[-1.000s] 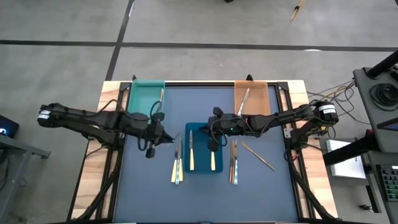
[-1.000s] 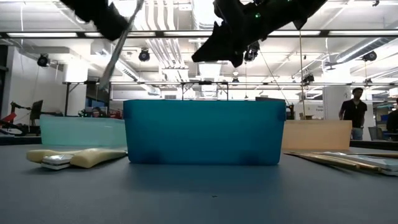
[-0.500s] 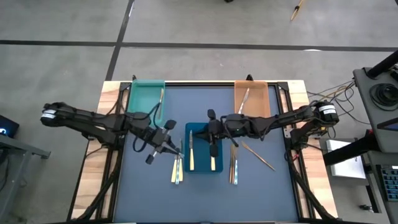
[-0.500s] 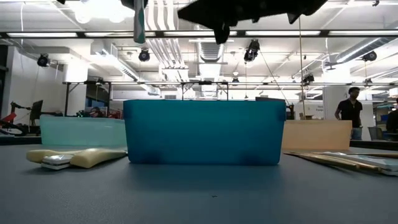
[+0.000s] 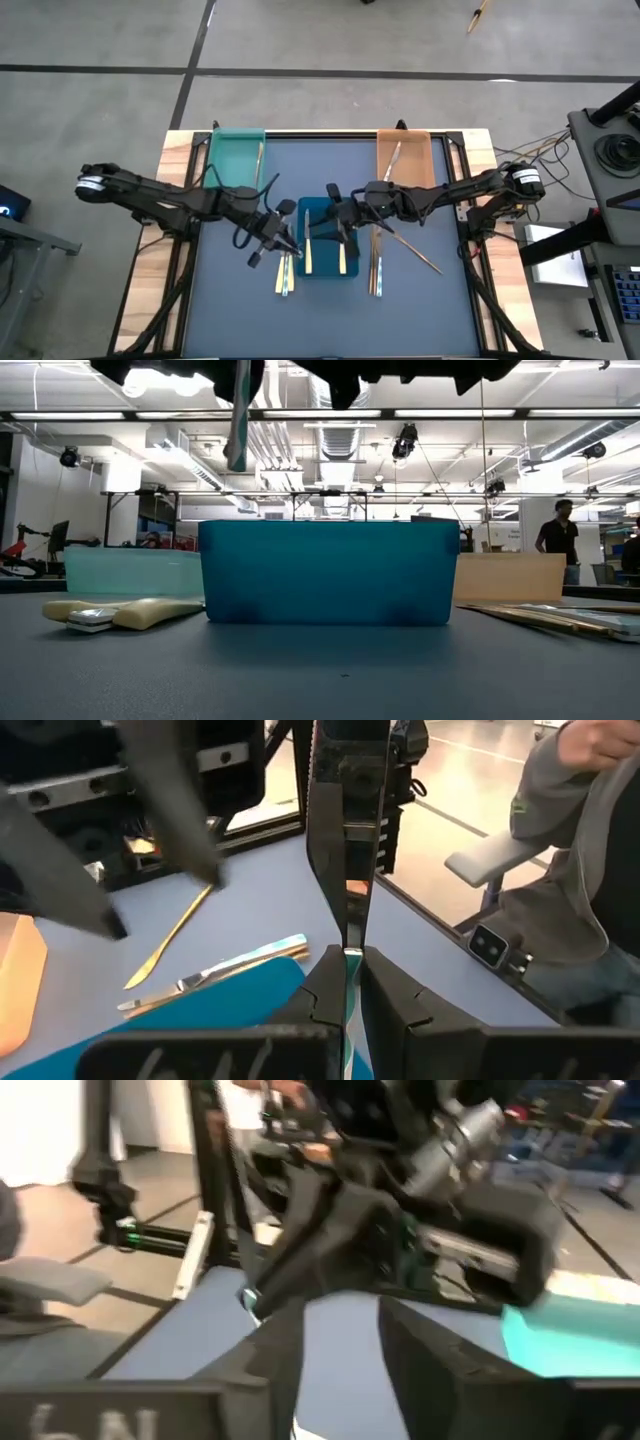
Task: Sort silverware by color (type)
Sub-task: Put the left blue and white knife into the orange bin
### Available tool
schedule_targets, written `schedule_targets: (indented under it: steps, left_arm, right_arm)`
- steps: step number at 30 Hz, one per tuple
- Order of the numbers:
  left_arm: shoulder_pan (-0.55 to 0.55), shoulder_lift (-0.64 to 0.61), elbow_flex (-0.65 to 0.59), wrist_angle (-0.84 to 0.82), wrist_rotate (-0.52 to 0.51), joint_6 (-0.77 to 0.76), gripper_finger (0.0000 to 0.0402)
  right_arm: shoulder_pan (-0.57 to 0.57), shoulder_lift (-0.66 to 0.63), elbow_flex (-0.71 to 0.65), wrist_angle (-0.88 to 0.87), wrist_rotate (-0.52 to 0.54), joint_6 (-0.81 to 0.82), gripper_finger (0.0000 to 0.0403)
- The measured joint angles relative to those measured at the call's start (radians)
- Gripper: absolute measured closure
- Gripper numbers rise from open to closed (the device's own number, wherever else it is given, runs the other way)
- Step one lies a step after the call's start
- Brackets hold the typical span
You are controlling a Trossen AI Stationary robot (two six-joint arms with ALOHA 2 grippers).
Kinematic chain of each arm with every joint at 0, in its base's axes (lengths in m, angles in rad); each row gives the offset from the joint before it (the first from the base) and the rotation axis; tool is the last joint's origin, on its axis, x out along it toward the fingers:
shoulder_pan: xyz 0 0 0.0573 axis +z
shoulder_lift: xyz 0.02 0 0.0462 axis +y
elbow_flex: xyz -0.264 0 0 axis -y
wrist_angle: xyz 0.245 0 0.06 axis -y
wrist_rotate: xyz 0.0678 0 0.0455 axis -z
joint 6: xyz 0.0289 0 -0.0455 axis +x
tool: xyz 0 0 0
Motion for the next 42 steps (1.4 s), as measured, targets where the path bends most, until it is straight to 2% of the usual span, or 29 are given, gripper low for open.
schedule_targets:
  steps: [3, 8, 16, 25, 31, 39, 42]
  left_arm:
    - [0.0, 0.018, 0.0, 0.014, 0.0, 0.001, 0.0401]
    - [0.001, 0.044, 0.0, 0.069, -0.001, 0.003, 0.0401]
    - [0.023, 0.093, 0.0, 0.157, -0.002, 0.003, 0.0401]
    - [0.055, 0.157, 0.0, 0.294, -0.003, 0.003, 0.0401]
    - [0.061, 0.186, 0.0, 0.297, -0.002, 0.003, 0.0401]
    - [0.061, 0.18, 0.001, 0.301, -0.002, 0.003, 0.0401]
    - [0.061, 0.18, 0.001, 0.301, 0.005, 0.003, 0.0401]
  right_arm:
    - [0.0, 0.0, 0.017, -0.002, -0.071, -0.013, 0.0228]
    - [0.002, 0.0, 0.033, -0.001, -0.085, -0.028, 0.019]
    - [0.002, 0.0, 0.04, -0.001, -0.142, -0.04, 0.0193]
    - [0.002, 0.017, 0.04, 0.0, -0.142, -0.043, 0.0198]
    - [0.002, 0.017, 0.04, -0.003, -0.144, -0.027, 0.0235]
    - [0.002, 0.017, 0.04, -0.006, -0.145, -0.028, 0.0342]
    - [0.0, 0.017, 0.04, -0.008, -0.181, -0.032, 0.0382]
